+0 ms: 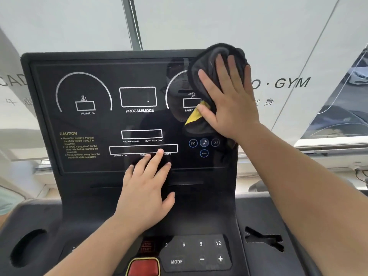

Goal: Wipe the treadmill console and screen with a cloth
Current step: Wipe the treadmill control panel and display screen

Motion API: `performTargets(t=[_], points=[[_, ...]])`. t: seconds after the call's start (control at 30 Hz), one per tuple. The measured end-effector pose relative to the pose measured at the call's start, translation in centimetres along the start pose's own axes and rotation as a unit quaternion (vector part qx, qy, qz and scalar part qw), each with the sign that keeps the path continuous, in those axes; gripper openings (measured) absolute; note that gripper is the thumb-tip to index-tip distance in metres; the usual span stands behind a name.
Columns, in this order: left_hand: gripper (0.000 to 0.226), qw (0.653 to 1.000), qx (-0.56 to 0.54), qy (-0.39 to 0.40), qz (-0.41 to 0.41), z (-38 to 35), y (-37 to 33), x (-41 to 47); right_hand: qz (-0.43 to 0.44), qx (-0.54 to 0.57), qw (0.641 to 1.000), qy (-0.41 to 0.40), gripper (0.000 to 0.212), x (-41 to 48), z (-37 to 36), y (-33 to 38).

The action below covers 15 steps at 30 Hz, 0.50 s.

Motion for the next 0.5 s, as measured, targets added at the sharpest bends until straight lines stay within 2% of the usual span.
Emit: performTargets(t=[0.1,0.33,0.5], points=[[0.074,1.0,0.006,0.005,0.0,-0.1,0.1,-0.2,-0.022,0.019,1.0,0.005,0.07,-2.6,-0.4,1.2],[0.069,1.0,-0.011,-0.01,-0.017,0.1,1.0,0.4,0.1,-0.008,0.991,0.086,0.071,-18.8,-4.0,4.5],[0.073,0.999,-0.017,-0.018,-0.022,-0.3,0.6,0.1,0.141,-0.023,0.988,0.056,0.068,-17.5,-3.8,3.5]])
Point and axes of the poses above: each hand's wrist, its own x-axis towards the middle knuckle, its own z-axis out of the back of the hand, y = z × x, the point moved 3 cm from there along x, towards the middle knuckle, and after that the axes turned 13 degrees about -x, right-handed, at the moved point
